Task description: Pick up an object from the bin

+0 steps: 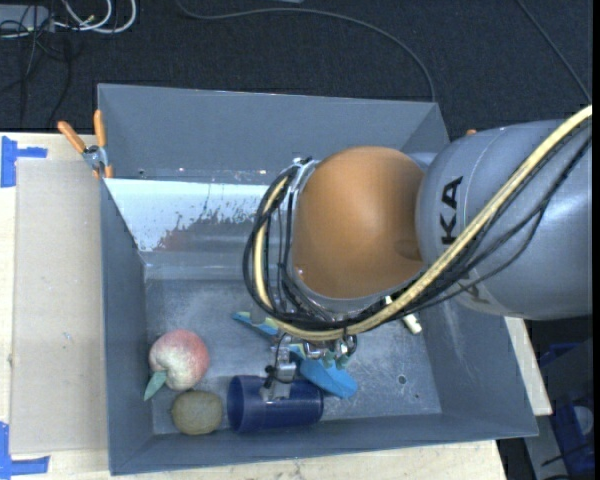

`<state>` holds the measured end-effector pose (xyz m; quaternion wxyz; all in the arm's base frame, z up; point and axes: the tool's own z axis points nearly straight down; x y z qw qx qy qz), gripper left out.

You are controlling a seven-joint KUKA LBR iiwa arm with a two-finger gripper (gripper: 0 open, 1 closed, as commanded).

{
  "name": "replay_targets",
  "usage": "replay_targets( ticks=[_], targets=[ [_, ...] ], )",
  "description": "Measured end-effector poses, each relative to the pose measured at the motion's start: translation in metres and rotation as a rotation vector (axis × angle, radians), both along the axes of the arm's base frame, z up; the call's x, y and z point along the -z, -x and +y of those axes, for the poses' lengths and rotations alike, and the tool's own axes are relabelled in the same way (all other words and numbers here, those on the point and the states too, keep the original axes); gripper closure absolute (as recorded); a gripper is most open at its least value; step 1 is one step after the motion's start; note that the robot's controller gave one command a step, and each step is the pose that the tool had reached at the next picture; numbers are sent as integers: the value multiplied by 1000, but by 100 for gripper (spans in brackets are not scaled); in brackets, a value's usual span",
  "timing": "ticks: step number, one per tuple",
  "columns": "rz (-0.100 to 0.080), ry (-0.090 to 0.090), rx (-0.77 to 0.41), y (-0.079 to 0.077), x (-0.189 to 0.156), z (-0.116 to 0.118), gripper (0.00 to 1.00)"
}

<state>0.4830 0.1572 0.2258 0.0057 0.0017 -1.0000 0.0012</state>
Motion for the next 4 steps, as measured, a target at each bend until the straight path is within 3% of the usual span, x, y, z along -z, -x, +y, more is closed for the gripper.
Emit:
replay_targets(
  ticks=[1,2,3,4],
  targets=[
    [-8,-2,6,-2,-4,-1,0],
    [-7,-3,-95,3,56,-21,0],
    [-3,-1,-188,12,66,-60,0],
    [0,-3,-259,11,108,-32,0]
  ],
)
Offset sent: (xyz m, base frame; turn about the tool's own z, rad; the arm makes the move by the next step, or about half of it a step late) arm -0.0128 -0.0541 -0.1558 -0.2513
